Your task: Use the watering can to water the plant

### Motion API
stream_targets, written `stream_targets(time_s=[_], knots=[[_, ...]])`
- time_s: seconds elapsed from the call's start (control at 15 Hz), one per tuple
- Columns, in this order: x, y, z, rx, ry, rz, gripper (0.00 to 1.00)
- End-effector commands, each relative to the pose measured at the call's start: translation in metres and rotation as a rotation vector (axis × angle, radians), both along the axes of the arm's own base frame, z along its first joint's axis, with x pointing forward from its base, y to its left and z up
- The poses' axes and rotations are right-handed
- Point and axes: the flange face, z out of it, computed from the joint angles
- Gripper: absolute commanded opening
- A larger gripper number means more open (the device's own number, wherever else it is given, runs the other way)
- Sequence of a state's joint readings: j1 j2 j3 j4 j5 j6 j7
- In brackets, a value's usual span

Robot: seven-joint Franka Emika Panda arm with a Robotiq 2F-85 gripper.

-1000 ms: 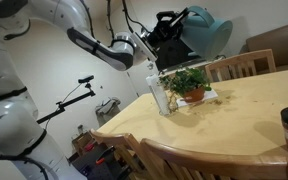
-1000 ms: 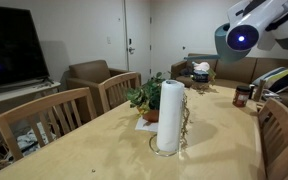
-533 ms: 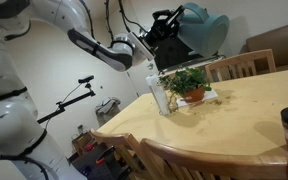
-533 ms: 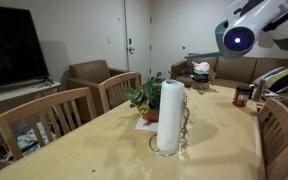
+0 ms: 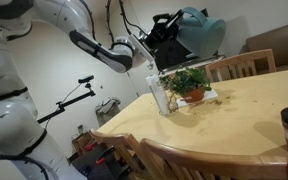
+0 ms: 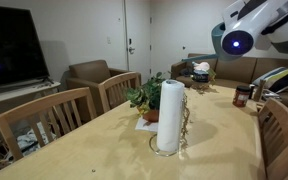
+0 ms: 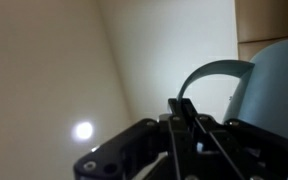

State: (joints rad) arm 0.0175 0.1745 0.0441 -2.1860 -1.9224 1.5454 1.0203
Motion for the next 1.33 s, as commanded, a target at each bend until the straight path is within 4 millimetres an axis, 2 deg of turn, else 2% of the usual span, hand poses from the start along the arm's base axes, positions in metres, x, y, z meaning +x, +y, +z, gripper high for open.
stream_targets(time_s=[0.0, 0.93, 1.27], knots=[[0.011, 0.017, 0.010, -0.038, 0.005, 0.040, 0.02], [0.033, 0.052, 0.023, -0.239, 0.129, 0.092, 0.02], [0.034, 0.064, 0.031, -0.354, 0.172, 0.068, 0.02]])
